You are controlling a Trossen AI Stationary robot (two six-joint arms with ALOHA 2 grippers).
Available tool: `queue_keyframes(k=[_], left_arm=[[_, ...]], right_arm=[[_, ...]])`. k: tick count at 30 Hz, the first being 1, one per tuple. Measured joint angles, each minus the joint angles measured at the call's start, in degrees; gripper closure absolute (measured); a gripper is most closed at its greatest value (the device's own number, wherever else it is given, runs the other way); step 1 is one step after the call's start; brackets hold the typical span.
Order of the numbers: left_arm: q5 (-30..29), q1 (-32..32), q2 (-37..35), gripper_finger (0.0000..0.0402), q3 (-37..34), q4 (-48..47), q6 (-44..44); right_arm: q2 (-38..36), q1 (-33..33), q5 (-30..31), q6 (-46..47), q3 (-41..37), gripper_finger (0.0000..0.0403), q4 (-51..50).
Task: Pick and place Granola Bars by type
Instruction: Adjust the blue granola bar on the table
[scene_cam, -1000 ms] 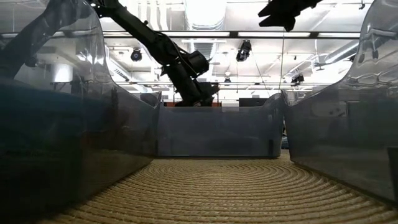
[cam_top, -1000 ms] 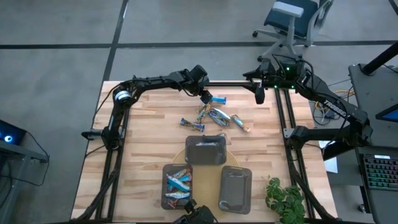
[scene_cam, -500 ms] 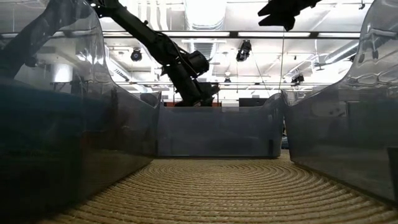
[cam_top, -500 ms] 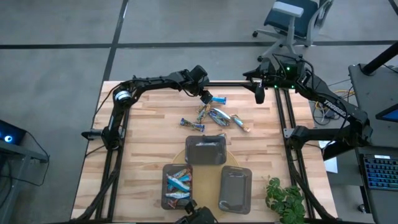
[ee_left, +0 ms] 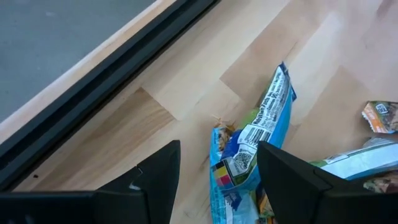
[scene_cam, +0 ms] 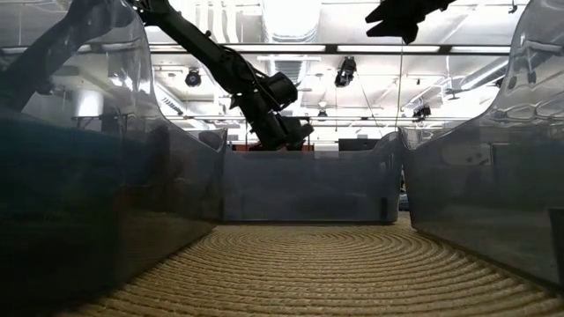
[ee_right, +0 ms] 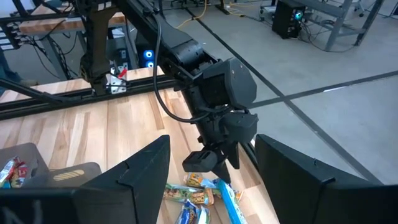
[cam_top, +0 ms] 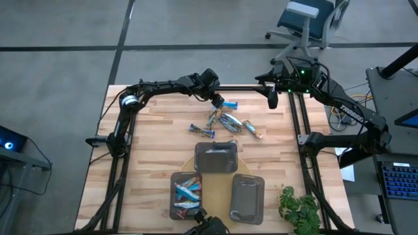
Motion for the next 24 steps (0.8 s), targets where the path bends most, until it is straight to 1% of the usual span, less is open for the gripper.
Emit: queue_keyframes(k=[13, 19, 24], left_arm=[[-0.34, -0.24, 0.00, 0.0207, 0.00, -0.18, 0.07], [1.30, -0.82, 0.00, 0.0207, 1.04, -5.04, 1.23], [0.84, -1.49, 0.02, 0.0207, 1.14, -6.44, 2.65]], right_arm=[[0.00, 0.00, -0.01, 0.65, 0.00, 0.0177, 0.00], [0.00, 0.00, 0.00, 0.58, 0.00, 0.0177, 0.00], [0.00, 0.00, 0.00, 0.03, 0.00, 0.0177, 0.00]])
